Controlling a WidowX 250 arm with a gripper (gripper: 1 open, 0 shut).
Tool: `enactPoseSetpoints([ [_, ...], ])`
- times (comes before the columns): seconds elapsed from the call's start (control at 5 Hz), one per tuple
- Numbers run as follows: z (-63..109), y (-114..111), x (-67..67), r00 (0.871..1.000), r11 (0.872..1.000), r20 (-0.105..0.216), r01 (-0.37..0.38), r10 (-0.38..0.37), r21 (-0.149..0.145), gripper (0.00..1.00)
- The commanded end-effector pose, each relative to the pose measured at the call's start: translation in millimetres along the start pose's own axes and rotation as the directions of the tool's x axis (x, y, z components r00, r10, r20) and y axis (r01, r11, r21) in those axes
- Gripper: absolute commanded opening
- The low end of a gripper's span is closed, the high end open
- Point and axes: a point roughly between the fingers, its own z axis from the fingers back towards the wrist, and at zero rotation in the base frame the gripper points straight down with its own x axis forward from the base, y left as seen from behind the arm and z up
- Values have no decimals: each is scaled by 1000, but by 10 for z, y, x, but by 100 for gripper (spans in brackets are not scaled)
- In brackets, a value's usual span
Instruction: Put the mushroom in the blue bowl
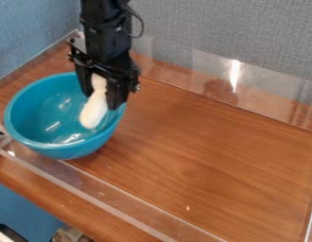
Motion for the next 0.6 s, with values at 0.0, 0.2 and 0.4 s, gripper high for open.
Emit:
enactPoseSetpoints([
  [0.0, 133, 55, 109, 998, 1000, 60, 4, -5, 24, 0],
  [0.2, 107, 84, 127, 998, 1000, 61, 3, -5, 27, 0],
  [0.4, 87, 112, 144, 998, 1000, 64, 3, -5, 30, 0],
])
